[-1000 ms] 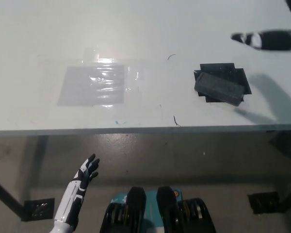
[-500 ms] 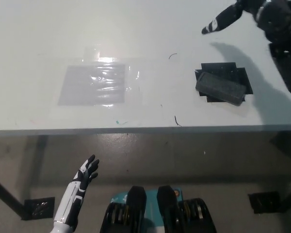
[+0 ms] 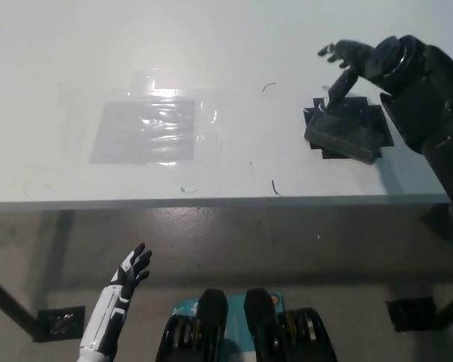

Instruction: A whiteboard eraser is kept on the black marked spot on the table infront of the robot and the robot uses its right hand to swipe it back and forth on the table twice to clean it

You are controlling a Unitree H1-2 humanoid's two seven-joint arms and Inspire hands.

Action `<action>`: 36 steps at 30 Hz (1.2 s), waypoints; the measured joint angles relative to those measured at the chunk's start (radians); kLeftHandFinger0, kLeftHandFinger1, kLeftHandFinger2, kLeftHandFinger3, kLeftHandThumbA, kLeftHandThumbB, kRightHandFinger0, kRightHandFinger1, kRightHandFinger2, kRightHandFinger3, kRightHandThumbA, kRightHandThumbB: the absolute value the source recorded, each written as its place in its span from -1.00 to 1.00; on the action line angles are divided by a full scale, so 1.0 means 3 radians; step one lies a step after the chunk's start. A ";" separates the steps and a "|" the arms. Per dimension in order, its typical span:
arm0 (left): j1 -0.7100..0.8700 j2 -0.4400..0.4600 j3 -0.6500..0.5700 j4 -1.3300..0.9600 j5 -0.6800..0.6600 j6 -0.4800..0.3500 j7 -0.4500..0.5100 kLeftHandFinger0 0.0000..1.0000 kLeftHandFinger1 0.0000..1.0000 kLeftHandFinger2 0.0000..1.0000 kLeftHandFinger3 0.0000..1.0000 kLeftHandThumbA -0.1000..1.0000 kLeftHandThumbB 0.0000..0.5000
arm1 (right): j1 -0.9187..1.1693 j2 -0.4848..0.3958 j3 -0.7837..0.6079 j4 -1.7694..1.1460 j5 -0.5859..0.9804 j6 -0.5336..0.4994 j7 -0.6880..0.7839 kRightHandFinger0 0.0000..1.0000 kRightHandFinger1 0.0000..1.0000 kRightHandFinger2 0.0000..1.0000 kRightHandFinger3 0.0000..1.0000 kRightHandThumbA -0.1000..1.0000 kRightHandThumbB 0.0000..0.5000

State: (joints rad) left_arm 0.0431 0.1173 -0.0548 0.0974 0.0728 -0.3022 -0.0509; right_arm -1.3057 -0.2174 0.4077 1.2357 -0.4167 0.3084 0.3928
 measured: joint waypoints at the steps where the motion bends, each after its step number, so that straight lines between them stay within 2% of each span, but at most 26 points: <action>1: 0.0010 0.0000 -0.0001 -0.0002 0.0004 0.0000 0.0000 1.00 1.00 1.00 1.00 1.00 0.74 | -0.0001 0.0009 0.0013 0.0070 -0.0001 -0.0006 0.0000 1.00 1.00 1.00 1.00 1.00 0.20; 2: 0.0019 0.0000 -0.0001 -0.0005 0.0007 0.0000 0.0000 1.00 1.00 1.00 1.00 1.00 0.74 | 0.0000 0.0014 0.0021 0.0110 -0.0001 -0.0011 0.0001 1.00 1.00 1.00 1.00 1.00 0.10; 4: 0.0035 0.0000 -0.0002 -0.0008 0.0014 0.0000 0.0001 1.00 1.00 1.00 1.00 1.00 0.71 | -0.0005 0.0017 0.0056 0.0219 -0.0003 -0.0045 0.0024 1.00 1.00 1.00 1.00 1.00 0.22; 9: 0.0034 0.0005 -0.0004 -0.0012 0.0014 0.0000 -0.0001 1.00 1.00 1.00 1.00 1.00 0.72 | -0.0106 0.0017 0.0080 0.0387 0.0004 -0.0061 0.0194 1.00 1.00 1.00 1.00 1.00 0.30; 11: 0.0028 0.0005 -0.0007 -0.0012 0.0014 0.0000 0.0000 1.00 1.00 1.00 1.00 1.00 0.66 | -0.0207 0.0014 0.0100 0.0440 0.0000 -0.0064 0.0273 1.00 1.00 1.00 1.00 1.00 0.12; 13: 0.0024 0.0005 -0.0009 -0.0012 0.0015 0.0000 0.0000 1.00 1.00 1.00 1.00 1.00 0.60 | -0.0289 0.0012 0.0114 0.0440 -0.0002 -0.0071 0.0332 1.00 1.00 1.00 1.00 1.00 0.20; 17: 0.0027 0.0005 -0.0010 -0.0012 0.0022 -0.0001 0.0000 1.00 1.00 1.00 1.00 1.00 0.59 | -0.0412 0.0016 0.0172 0.0440 -0.0012 -0.0076 0.0394 1.00 1.00 1.00 1.00 1.00 0.30; 18: 0.0030 0.0005 -0.0010 -0.0012 0.0030 -0.0001 0.0000 1.00 1.00 1.00 1.00 1.00 0.59 | -0.0442 0.0020 0.0222 0.0444 -0.0024 -0.0078 0.0414 1.00 1.00 1.00 1.00 1.00 0.24; 21: 0.0033 0.0010 -0.0010 -0.0014 0.0055 -0.0001 0.0000 1.00 1.00 1.00 1.00 1.00 0.59 | -0.0452 0.0034 0.0283 0.0463 -0.0048 -0.0076 0.0450 1.00 1.00 1.00 1.00 1.00 0.28; 23: 0.0033 0.0016 -0.0010 -0.0014 0.0064 -0.0001 0.0000 1.00 1.00 1.00 1.00 1.00 0.58 | -0.0451 0.0043 0.0299 0.0489 -0.0057 -0.0072 0.0473 1.00 1.00 1.00 1.00 1.00 0.05; 24: 0.0033 0.0018 -0.0010 -0.0014 0.0066 -0.0001 0.0000 1.00 1.00 1.00 1.00 1.00 0.57 | -0.0450 0.0045 0.0304 0.0504 -0.0059 -0.0075 0.0484 1.00 1.00 1.00 1.00 1.00 0.03; 27: 0.0033 0.0018 -0.0010 -0.0014 0.0067 -0.0001 0.0000 1.00 1.00 1.00 1.00 1.00 0.57 | -0.0443 0.0046 0.0318 0.0525 -0.0064 -0.0100 0.0515 1.00 1.00 1.00 1.00 1.00 0.03; 31: 0.0034 0.0017 -0.0009 -0.0014 0.0068 -0.0001 0.0000 1.00 1.00 1.00 1.00 1.00 0.62 | -0.0431 0.0047 0.0365 0.0533 -0.0085 -0.0106 0.0526 1.00 1.00 1.00 1.00 1.00 0.22; 34: 0.0034 0.0017 -0.0009 -0.0015 0.0069 -0.0001 0.0000 1.00 1.00 1.00 1.00 1.00 0.64 | -0.0405 0.0052 0.0411 0.0546 -0.0126 -0.0102 0.0523 1.00 1.00 1.00 1.00 1.00 0.23; 36: 0.0034 0.0017 -0.0009 -0.0015 0.0069 -0.0001 0.0000 1.00 1.00 1.00 1.00 1.00 0.61 | -0.0383 0.0052 0.0426 0.0555 -0.0143 -0.0099 0.0517 1.00 1.00 1.00 1.00 1.00 0.11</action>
State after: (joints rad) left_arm 0.0533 0.1222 -0.0575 0.0930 0.0934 -0.3026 -0.0509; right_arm -1.4206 -0.2017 0.5354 1.4023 -0.4595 0.2787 0.5480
